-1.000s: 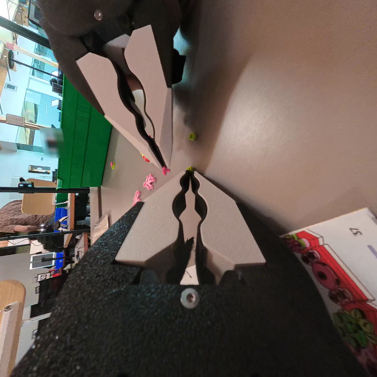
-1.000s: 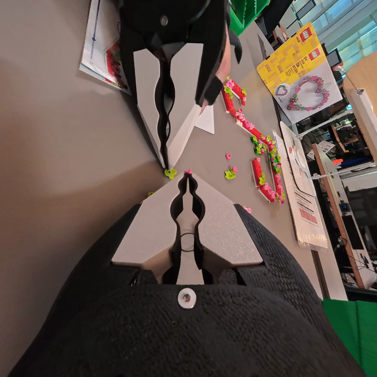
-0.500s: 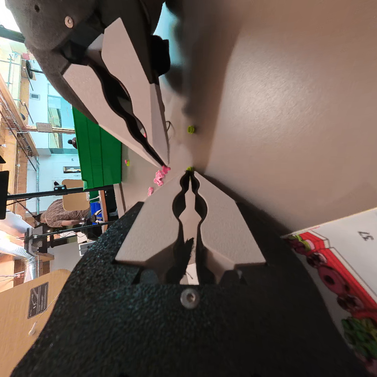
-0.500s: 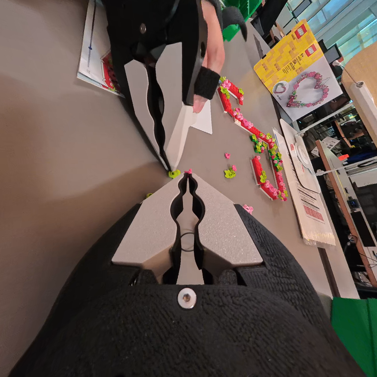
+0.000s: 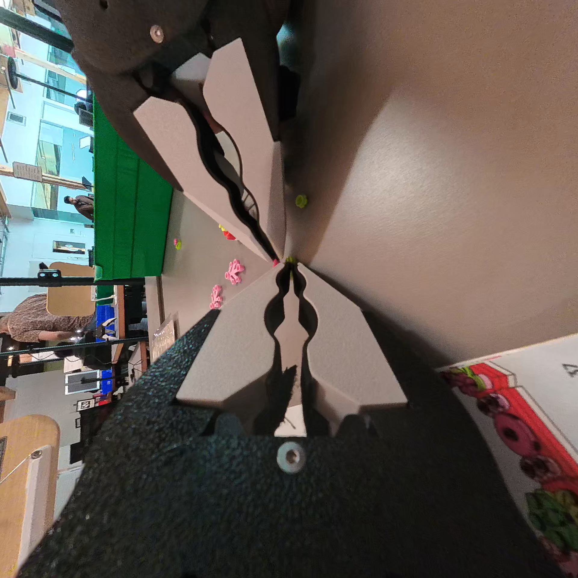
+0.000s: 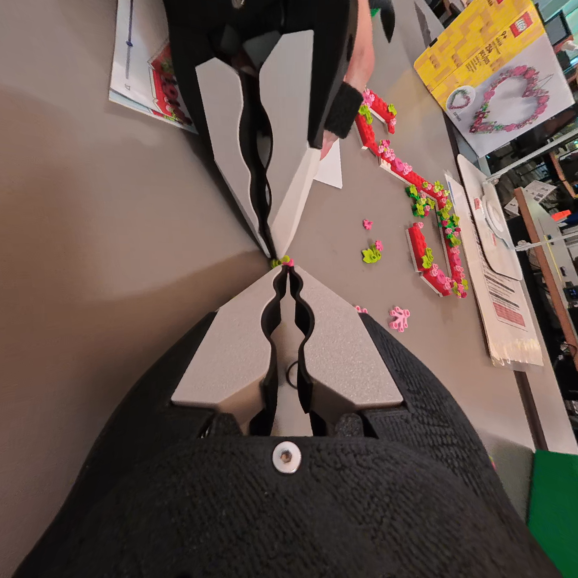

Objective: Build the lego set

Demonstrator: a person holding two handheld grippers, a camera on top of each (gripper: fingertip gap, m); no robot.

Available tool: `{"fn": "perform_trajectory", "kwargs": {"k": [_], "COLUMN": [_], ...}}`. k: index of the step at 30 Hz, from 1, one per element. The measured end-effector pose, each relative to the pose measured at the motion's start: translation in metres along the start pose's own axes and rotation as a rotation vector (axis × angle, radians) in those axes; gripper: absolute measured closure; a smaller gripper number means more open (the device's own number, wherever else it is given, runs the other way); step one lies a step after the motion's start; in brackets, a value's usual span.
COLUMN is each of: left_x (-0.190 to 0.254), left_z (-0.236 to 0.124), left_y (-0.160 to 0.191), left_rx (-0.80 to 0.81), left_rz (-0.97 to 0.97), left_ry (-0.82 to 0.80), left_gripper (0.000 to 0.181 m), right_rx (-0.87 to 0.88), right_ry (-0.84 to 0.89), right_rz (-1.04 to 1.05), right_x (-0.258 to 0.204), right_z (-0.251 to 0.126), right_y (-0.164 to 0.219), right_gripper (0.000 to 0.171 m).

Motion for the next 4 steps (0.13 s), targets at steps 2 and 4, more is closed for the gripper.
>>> {"fn": "perform_trajectory", "kwargs": {"k": [2, 4], "left_x": [-0.0004, -0.0008], "left_z": [0.0, 0.0], "left_y": [0.0002, 0.0002], "left_rx": [0.004, 0.005], "left_rz": [-0.013, -0.03], "left_ry": [0.006, 0.013], "left_gripper": [0.181, 0.181], "right_rx": [-0.007, -0.013], "right_ry": [0.0, -0.001], "right_rz": [-0.001, -0.006], "right_x": [0.0, -0.0002], "right_z": [0.0008, 0.0011], "right_y": [-0.0006, -0.0009], "right_gripper": [0.171, 0.171]}}
Point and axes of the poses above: each gripper's, where its closed fingertips meet, z out along the fingers, y out of its underside, x = y × z across the jaws, the point moved 7 cm from there along -z, back along the fingers, and after that the axes turned 14 degrees about -z, right-handed, at the moved point
